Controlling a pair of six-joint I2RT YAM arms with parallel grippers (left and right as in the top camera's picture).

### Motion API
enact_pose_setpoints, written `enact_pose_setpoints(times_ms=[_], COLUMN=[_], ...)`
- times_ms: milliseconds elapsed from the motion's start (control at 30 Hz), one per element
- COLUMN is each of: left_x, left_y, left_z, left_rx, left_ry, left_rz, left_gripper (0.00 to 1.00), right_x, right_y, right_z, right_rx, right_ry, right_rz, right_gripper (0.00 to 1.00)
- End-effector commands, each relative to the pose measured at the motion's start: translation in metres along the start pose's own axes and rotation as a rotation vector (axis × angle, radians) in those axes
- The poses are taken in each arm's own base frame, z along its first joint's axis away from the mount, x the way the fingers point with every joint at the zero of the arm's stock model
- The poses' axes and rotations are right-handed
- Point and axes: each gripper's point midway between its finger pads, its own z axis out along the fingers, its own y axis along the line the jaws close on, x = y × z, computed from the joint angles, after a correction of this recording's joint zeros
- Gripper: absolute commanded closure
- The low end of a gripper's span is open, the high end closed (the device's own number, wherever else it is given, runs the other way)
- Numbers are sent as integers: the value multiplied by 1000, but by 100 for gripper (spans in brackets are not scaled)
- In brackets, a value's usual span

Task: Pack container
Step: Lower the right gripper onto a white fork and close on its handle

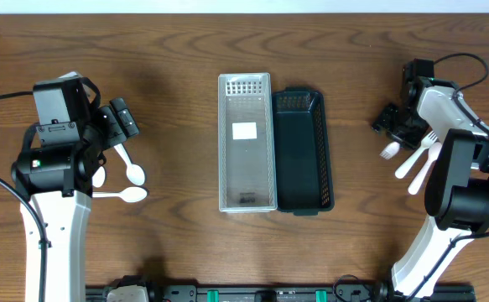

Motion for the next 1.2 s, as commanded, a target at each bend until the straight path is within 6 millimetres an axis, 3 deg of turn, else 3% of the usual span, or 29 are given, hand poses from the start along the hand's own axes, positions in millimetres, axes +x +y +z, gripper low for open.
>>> enact_pose_setpoints(times_ms=[0,333,467,667,900,967,1167], left_x=[-7,-7,-7,-7,-7,-7,-7], left_y=[2,2,2,2,2,2,2], left_z=[-3,-3,-3,-3,-3,-3,-3], left_rx=[-10,-11,-10,-11,-11,-11,-11], left_ry=[-16,-16,-16,-16,-16,-16,-16], left_rz=[-9,-9,-9,-9,-9,-9,-9], left_gripper=[2,2,2,2,2,2,2], right_x=[3,4,4,4,4,4,3], right_y=[-5,-4,-4,-4,-4,-4,-4], right_z=[6,6,6,6,6,6,6], right_rx=[9,9,9,9,9,9,8], right_ry=[23,23,23,23,24,23,19], right_rz=[4,3,2,2,2,2,2], right_gripper=[44,61,72,77,78,70,69])
